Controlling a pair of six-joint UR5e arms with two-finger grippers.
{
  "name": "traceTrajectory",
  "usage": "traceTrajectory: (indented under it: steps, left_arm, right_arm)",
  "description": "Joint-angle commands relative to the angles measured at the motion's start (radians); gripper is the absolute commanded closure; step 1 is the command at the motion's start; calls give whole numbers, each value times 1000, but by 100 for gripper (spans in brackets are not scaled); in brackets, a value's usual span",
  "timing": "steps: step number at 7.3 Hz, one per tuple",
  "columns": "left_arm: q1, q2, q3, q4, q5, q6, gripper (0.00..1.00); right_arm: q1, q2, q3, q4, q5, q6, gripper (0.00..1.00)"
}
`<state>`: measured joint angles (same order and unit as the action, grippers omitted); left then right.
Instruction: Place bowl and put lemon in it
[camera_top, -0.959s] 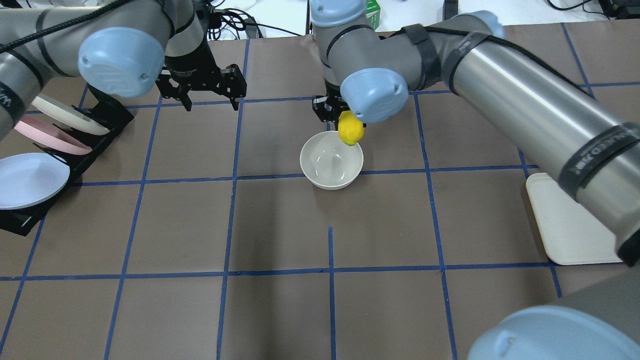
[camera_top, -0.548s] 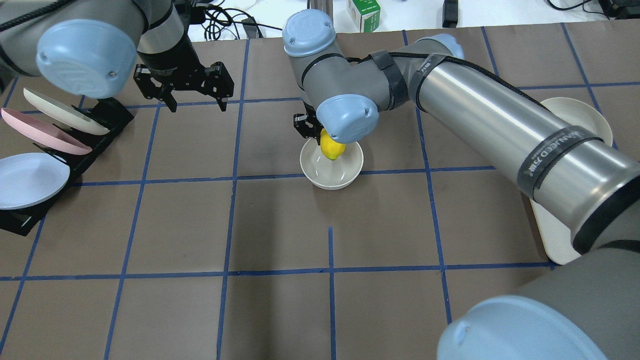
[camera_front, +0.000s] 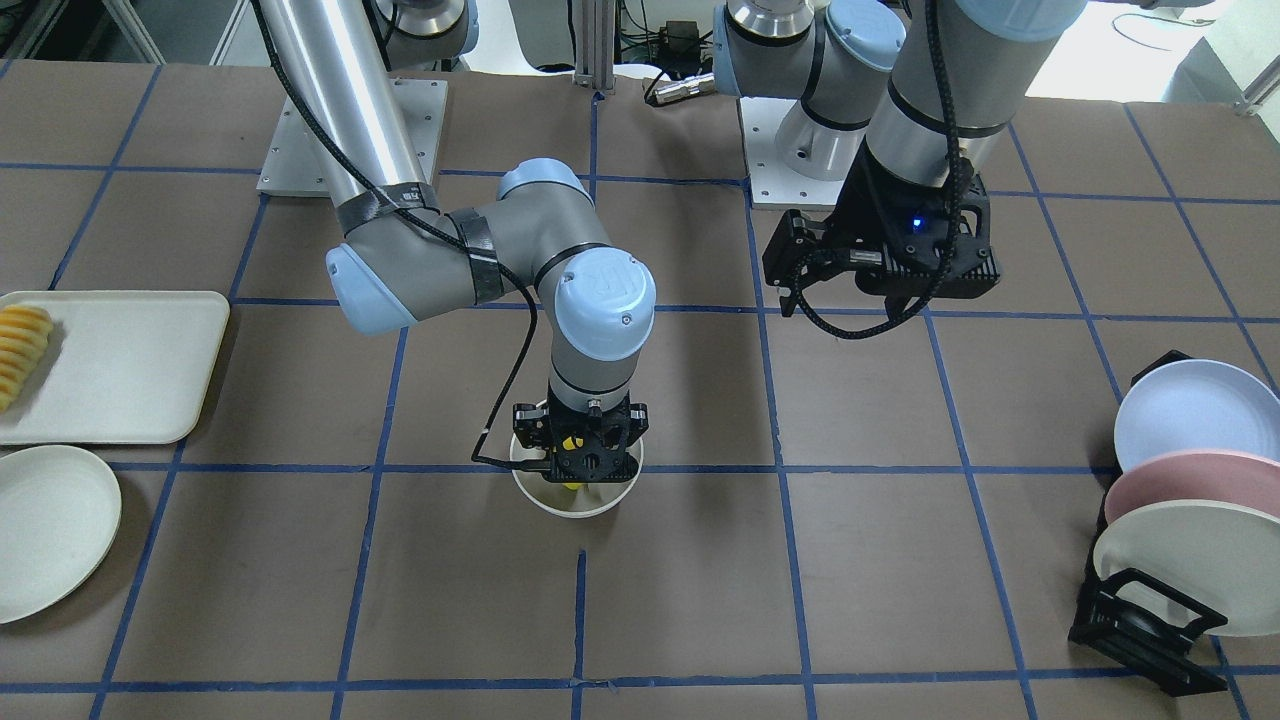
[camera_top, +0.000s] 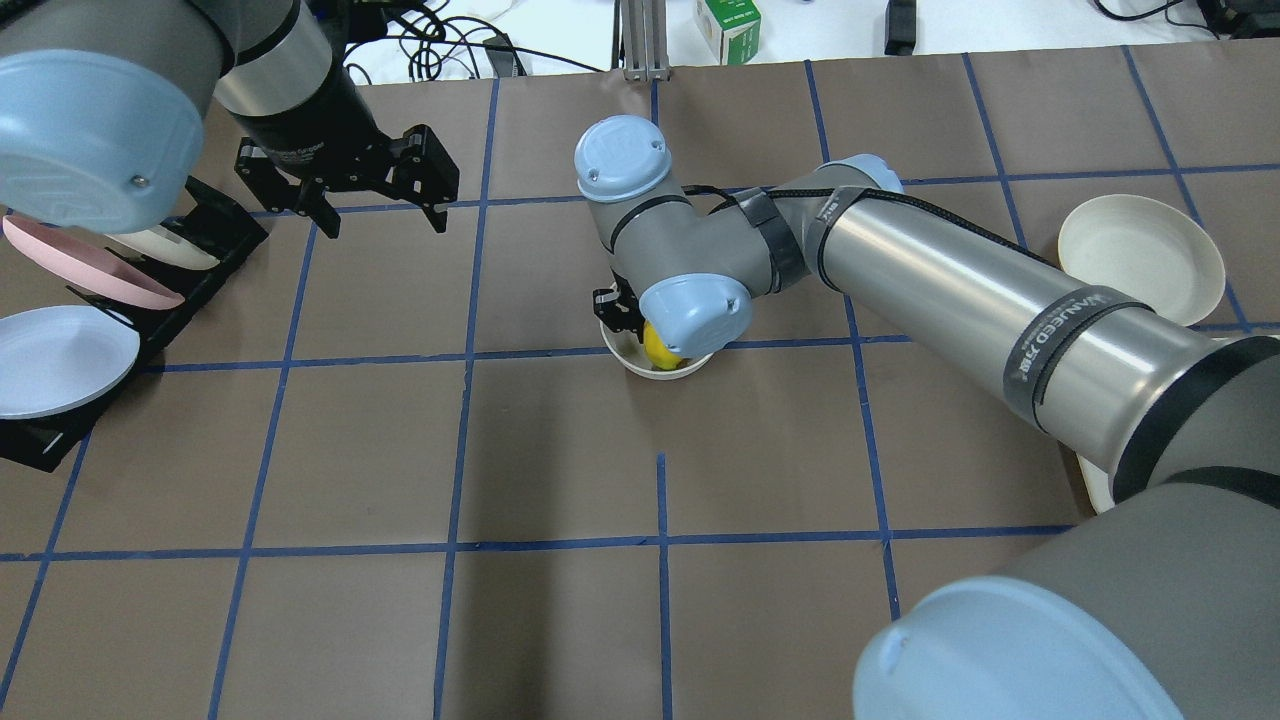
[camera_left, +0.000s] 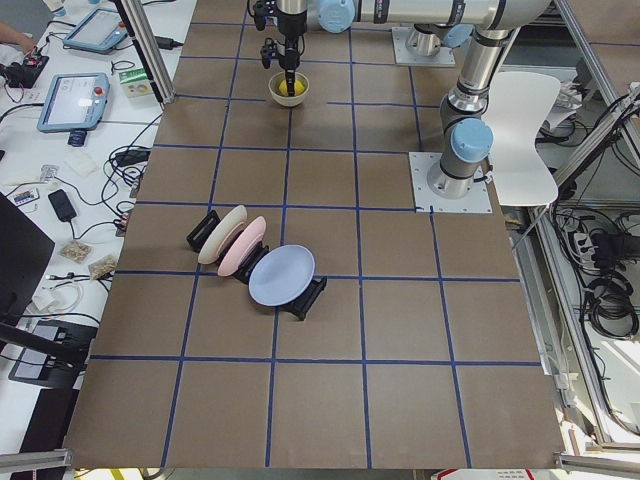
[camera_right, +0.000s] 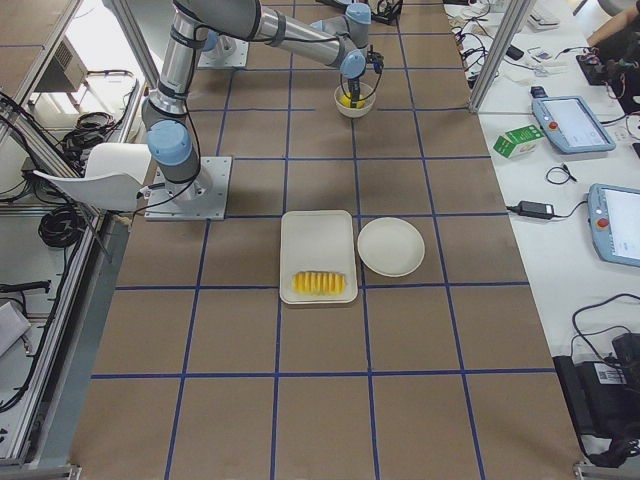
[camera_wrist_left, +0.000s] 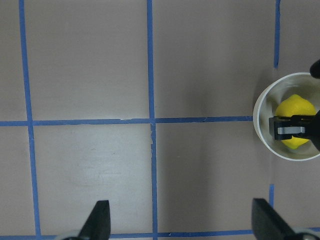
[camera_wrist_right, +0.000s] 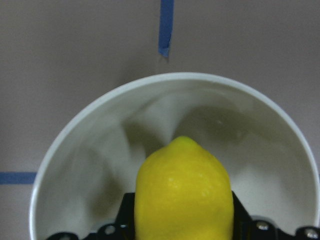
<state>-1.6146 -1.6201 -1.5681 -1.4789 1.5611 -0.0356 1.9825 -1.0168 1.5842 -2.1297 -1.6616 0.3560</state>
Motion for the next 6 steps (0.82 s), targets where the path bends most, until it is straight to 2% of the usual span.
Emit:
traceTrajectory:
  steps: [1, 2, 3, 5, 6]
  left_arm:
    - [-1, 6, -23, 11, 1, 11, 0]
    - [10, 6, -23, 17, -1, 11, 0]
    - [10, 3, -23, 19, -1, 11, 0]
    - [10, 0, -26, 20, -4, 11, 0]
    - [10, -4, -26, 19, -1, 13, 0]
  right_arm:
    - [-8, -26, -3, -4, 2, -6, 0]
    - [-19, -86, -9, 0, -1, -8, 0]
    - [-40, -170, -10, 57, -1, -20, 0]
    - [-147, -338, -10, 227, 2, -74, 0]
    - [-206, -418, -9, 332, 38, -153, 0]
